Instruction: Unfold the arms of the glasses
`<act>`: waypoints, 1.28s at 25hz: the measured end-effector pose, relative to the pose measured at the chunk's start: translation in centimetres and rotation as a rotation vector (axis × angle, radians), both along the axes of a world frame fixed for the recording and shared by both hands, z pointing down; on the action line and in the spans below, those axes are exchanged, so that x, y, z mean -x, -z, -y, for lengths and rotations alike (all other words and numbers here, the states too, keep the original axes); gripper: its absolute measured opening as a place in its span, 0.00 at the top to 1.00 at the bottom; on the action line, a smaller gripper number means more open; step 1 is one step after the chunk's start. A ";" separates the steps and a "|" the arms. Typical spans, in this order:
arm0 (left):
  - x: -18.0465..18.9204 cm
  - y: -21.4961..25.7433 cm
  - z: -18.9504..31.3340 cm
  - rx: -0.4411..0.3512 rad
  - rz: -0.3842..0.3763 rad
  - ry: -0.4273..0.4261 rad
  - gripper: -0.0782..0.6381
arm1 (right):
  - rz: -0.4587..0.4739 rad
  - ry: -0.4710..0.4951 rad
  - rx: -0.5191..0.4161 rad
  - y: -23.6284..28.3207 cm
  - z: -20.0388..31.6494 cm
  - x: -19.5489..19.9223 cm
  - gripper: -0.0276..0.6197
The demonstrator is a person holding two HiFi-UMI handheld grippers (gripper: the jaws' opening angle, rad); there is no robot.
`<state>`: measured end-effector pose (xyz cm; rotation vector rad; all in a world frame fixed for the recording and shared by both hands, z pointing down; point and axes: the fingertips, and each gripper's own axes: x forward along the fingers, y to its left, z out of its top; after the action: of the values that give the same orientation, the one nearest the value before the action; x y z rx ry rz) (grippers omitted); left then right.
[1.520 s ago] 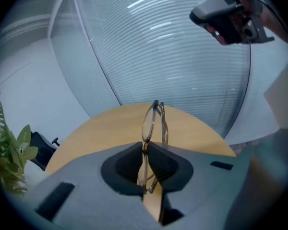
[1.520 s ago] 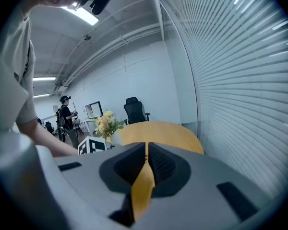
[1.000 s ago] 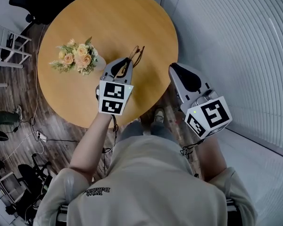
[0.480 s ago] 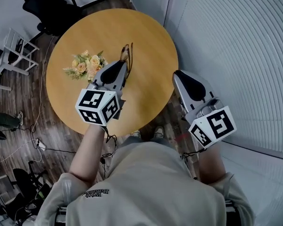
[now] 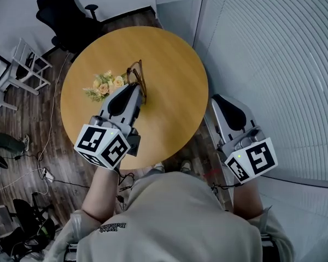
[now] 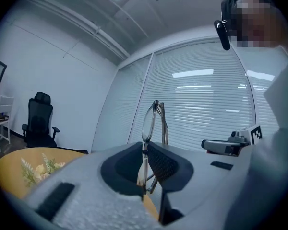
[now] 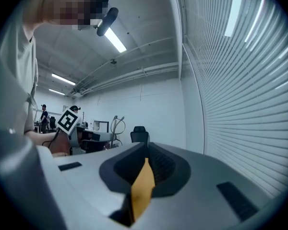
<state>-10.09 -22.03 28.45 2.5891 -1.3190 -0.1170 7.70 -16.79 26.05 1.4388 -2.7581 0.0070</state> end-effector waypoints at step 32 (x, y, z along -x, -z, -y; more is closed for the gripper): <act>-1.8 1.2 -4.2 -0.014 -0.016 -0.057 0.82 | 0.213 0.413 -0.084 9.2 1.0 9.7 0.88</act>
<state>-8.25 -17.87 27.26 2.6290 -1.2427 -0.1376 -1.97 -17.80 16.89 0.9012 -3.2119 0.0372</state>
